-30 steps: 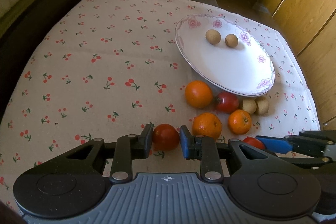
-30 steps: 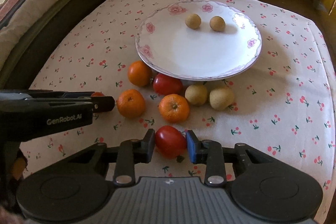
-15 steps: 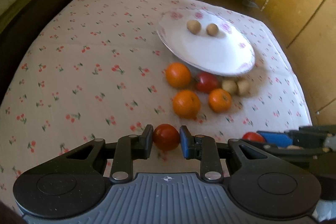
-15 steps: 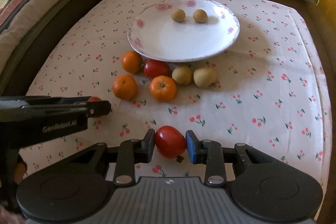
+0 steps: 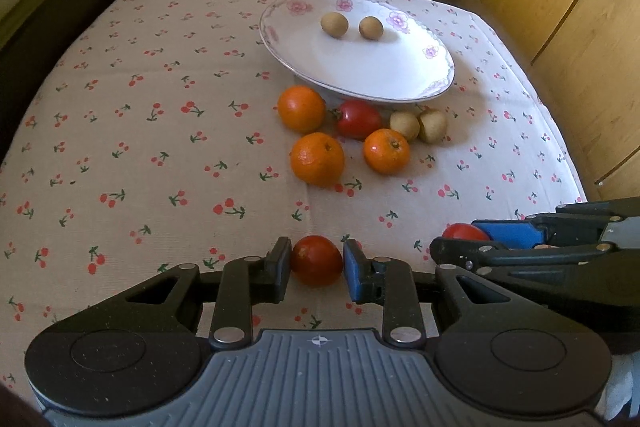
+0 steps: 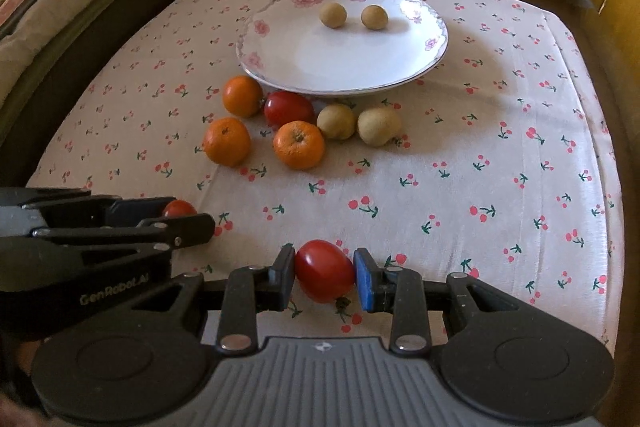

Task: Organize fruits
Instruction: 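Lift the red tomato with the right gripper and carry it to the bowl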

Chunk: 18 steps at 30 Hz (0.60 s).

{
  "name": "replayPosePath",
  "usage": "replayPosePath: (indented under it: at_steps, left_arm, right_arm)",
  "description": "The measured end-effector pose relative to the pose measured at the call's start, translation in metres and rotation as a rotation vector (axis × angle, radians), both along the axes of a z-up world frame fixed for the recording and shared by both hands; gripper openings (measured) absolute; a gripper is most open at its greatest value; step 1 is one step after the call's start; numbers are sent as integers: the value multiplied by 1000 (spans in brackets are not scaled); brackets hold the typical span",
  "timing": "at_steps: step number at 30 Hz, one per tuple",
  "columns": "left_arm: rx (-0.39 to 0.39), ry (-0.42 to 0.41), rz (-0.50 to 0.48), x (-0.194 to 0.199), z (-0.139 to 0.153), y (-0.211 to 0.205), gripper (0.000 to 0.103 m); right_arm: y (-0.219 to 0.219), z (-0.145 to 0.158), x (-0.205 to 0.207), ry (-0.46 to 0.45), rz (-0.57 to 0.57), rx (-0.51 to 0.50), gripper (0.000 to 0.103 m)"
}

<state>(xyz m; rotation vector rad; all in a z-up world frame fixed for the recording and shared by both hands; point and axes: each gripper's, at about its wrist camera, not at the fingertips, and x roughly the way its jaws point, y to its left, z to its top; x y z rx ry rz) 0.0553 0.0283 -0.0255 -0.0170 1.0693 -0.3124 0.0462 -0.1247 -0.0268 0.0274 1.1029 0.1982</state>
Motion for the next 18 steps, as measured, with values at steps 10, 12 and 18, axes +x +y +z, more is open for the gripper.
replayPosePath:
  at_steps: [10, 12, 18]
  left_arm:
    - [-2, 3, 0, 0, -1, -6, 50]
    - [4, 2, 3, -1, 0, -7, 48]
    - [38, -7, 10, -5, 0, -9, 36]
  right_arm:
    - [-3, -2, 1, 9, -4, 9, 33]
    - [-1, -1, 1, 15, 3, -3, 33]
    - [-3, 0, -4, 18, 6, -2, 31]
